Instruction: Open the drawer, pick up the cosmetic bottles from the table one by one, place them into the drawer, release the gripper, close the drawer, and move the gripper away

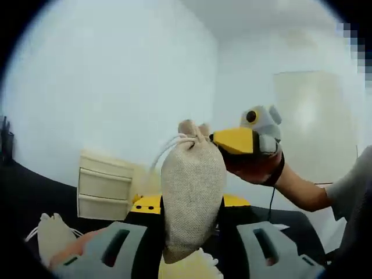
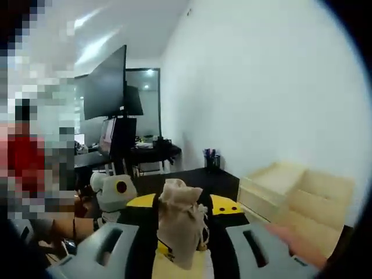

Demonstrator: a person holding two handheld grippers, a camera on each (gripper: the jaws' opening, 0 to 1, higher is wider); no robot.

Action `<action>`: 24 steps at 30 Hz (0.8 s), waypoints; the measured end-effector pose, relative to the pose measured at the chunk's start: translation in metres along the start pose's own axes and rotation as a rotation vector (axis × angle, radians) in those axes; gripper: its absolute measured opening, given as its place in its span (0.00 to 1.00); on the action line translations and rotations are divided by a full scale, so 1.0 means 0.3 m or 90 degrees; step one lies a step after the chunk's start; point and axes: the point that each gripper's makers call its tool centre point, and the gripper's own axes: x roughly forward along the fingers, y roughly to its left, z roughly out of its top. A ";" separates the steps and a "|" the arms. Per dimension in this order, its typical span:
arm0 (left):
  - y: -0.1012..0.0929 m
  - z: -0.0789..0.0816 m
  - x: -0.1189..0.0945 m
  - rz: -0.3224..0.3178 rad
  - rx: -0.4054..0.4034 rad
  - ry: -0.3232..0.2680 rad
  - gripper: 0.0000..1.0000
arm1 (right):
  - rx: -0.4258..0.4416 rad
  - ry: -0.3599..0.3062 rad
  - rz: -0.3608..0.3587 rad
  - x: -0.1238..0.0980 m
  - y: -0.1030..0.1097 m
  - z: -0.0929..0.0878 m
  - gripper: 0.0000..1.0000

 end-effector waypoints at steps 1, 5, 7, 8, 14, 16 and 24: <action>-0.001 -0.002 0.000 0.001 0.000 0.001 0.31 | 0.002 0.002 0.001 0.004 -0.001 0.000 0.28; 0.001 -0.006 0.001 0.004 0.002 0.005 0.31 | 0.001 0.007 0.004 0.019 0.006 -0.008 0.28; -0.003 -0.010 0.002 0.005 0.005 0.006 0.31 | 0.000 0.011 0.005 0.024 0.009 -0.013 0.28; -0.004 -0.011 0.002 0.006 0.006 0.007 0.31 | -0.001 0.013 0.004 0.026 0.013 -0.017 0.27; 0.002 -0.016 0.003 0.011 0.011 0.013 0.31 | -0.017 0.040 -0.009 0.031 -0.007 -0.029 0.17; 0.004 -0.018 0.004 0.013 0.011 0.013 0.31 | -0.027 0.045 -0.015 0.032 -0.006 -0.030 0.14; 0.004 -0.026 0.008 0.016 0.008 0.009 0.34 | -0.034 0.056 -0.027 0.020 -0.031 -0.016 0.11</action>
